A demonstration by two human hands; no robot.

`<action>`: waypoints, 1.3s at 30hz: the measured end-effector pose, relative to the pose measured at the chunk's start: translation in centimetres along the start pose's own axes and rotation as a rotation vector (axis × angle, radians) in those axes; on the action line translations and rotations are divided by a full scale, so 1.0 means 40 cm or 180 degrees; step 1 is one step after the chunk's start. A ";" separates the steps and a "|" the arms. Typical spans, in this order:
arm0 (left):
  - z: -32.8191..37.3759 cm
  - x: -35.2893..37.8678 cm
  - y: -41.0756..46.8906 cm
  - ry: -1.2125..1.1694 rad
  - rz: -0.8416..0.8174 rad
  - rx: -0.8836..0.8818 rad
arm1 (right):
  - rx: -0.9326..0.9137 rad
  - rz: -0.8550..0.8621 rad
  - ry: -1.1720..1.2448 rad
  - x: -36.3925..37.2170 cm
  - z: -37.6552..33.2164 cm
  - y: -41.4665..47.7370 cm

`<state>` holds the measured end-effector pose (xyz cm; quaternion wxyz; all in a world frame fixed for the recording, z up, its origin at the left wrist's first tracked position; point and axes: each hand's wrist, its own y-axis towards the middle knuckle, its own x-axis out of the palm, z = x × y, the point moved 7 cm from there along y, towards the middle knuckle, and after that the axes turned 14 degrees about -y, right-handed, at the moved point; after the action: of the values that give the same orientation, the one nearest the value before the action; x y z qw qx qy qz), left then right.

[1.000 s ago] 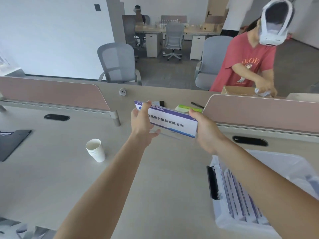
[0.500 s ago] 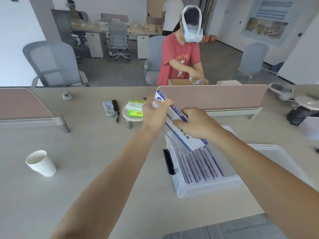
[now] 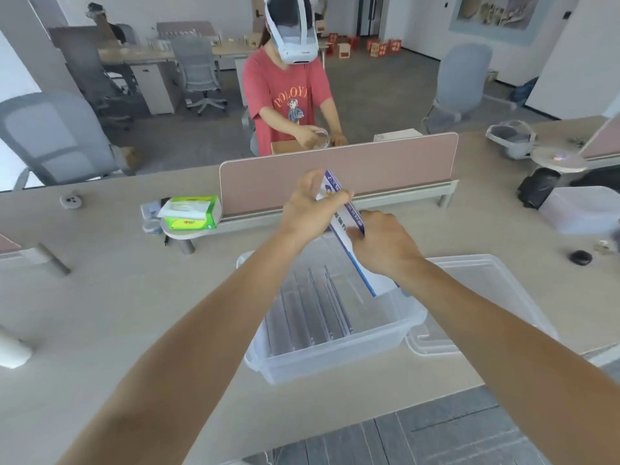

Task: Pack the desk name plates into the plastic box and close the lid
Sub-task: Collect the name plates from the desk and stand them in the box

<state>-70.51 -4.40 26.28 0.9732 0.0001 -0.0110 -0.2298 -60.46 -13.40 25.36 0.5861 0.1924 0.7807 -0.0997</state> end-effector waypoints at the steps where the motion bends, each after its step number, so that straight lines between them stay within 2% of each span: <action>1: 0.003 0.019 0.012 0.0160 0.0004 0.0064 | 0.0072 0.0001 0.0009 0.001 0.025 0.006; 3: 0.004 0.053 0.040 0.0403 -0.0024 0.0116 | 0.0229 -0.0012 0.0024 0.003 0.069 0.018; 8: -0.068 0.091 0.114 0.0646 -0.0312 -0.0185 | 0.0588 -0.0143 0.0165 0.045 0.154 0.054; 18: -0.272 0.135 0.273 0.1060 -0.0998 -0.0351 | 0.1035 -0.0667 -0.0252 0.213 0.199 0.111; 26: -0.451 0.173 0.350 0.1628 -0.1377 -0.0657 | 0.1179 -0.1340 -0.0314 0.400 0.286 0.139; 35: -0.681 0.167 0.447 0.2614 -0.1927 -0.1327 | 0.1062 -0.1903 -0.0056 0.588 0.334 0.185; 39: -0.719 0.184 0.441 0.2719 -0.2157 -0.1468 | 0.1092 -0.2132 -0.0009 0.645 0.349 0.186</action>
<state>-55.43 7.94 -2.24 0.7387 -0.1155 0.4326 -0.5038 -51.28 -7.27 -2.81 0.4814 0.0218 0.7715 -0.4155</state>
